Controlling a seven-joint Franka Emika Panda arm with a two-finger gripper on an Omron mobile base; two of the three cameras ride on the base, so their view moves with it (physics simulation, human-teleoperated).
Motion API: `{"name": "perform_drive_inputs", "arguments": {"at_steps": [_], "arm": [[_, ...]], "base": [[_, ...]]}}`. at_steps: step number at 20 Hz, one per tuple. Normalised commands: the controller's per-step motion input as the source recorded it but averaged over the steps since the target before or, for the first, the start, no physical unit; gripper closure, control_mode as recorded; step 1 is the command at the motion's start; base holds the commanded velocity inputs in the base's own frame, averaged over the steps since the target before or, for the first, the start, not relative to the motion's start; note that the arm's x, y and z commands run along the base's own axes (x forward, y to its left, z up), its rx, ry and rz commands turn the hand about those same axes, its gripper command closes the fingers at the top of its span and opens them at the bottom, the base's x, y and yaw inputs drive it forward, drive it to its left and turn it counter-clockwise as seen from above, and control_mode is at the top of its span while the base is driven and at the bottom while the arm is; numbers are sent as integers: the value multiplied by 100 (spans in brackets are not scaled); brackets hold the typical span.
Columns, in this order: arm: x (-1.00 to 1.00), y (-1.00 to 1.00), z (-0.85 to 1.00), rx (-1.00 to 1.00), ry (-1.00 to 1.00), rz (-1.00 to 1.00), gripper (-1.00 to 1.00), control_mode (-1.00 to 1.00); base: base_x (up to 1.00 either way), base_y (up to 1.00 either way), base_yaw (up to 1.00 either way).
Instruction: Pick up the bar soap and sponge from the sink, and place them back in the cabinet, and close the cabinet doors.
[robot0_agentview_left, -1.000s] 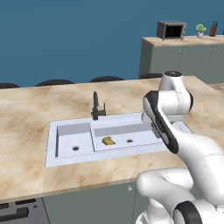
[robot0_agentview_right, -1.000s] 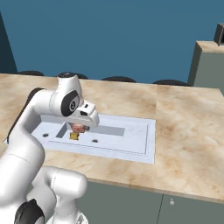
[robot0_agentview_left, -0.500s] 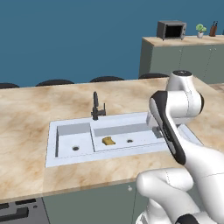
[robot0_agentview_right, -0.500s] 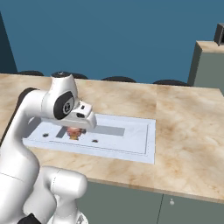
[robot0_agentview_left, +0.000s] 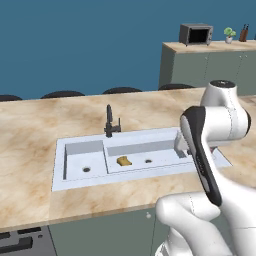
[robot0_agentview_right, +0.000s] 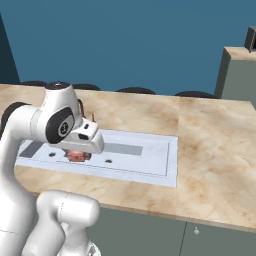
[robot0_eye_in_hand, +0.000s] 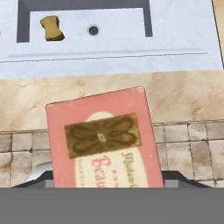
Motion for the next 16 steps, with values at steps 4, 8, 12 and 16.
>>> {"name": "perform_drive_inputs", "arguments": {"at_steps": [4,8,12,16], "arm": [[-15,0,14,0,-3,0,100,-100],[-9,0,11,0,-3,0,100,100],[0,0,0,0,0,0,100,100],[0,0,0,0,0,0,100,100]], "base": [[0,0,0],[-13,0,0],[-40,-5,-2],[-61,-18,-12]]}}
